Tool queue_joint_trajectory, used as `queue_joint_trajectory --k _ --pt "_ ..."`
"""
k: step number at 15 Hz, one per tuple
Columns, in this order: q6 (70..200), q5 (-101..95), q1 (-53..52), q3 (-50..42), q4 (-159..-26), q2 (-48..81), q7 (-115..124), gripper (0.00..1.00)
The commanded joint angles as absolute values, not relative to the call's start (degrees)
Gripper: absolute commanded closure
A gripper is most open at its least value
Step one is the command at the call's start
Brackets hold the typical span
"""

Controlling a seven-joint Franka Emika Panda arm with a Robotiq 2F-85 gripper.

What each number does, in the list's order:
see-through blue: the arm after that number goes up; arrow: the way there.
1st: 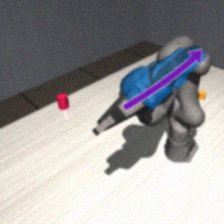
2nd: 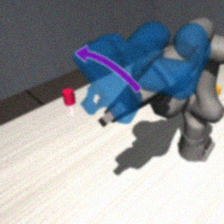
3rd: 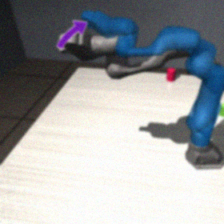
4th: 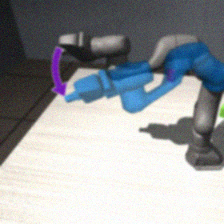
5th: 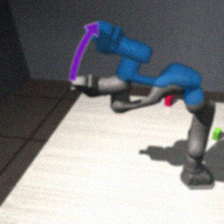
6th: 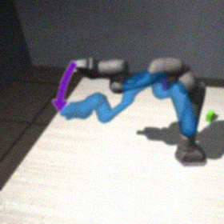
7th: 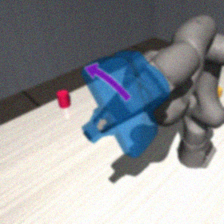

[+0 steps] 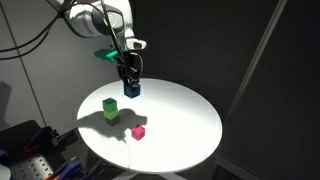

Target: Pick up the blue block and put it on the pink block

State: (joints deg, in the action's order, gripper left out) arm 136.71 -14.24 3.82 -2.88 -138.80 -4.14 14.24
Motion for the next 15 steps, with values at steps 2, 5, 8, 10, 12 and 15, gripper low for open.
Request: queue_joint_trajectory --k 2,5,8,10,12,15 --pt "139.3 -13.0 4.6 -3.6 -140.2 -3.0 13.7 0.68" --pt "139.3 -12.1 4.9 -4.2 -139.6 -0.9 13.1 0.68" --pt "139.7 -11.7 4.9 -4.6 -139.3 1.0 13.1 0.68" --pt "140.4 -11.6 4.8 -4.9 -139.2 2.4 13.0 0.68" --pt "141.5 -11.6 4.8 -5.1 -138.9 4.0 13.0 0.68" --pt "143.0 -11.9 4.7 -5.5 -138.3 6.5 13.5 0.68"
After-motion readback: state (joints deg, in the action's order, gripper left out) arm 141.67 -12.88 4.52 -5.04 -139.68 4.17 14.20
